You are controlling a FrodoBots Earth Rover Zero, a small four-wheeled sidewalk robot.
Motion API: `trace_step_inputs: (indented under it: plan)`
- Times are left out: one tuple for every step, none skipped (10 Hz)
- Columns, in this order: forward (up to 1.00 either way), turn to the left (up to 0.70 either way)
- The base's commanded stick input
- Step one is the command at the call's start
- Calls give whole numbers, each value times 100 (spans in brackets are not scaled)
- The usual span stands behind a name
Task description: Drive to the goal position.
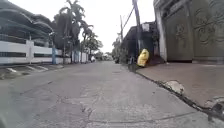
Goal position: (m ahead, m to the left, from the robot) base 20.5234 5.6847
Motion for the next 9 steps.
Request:
trace_step_inputs:
  plan:
    - [70, 0]
    - [70, 0]
    - [70, -22]
    - [70, -30]
    - [70, -35]
    - [70, -35]
    - [70, -35]
    - [70, -35]
    - [70, -4]
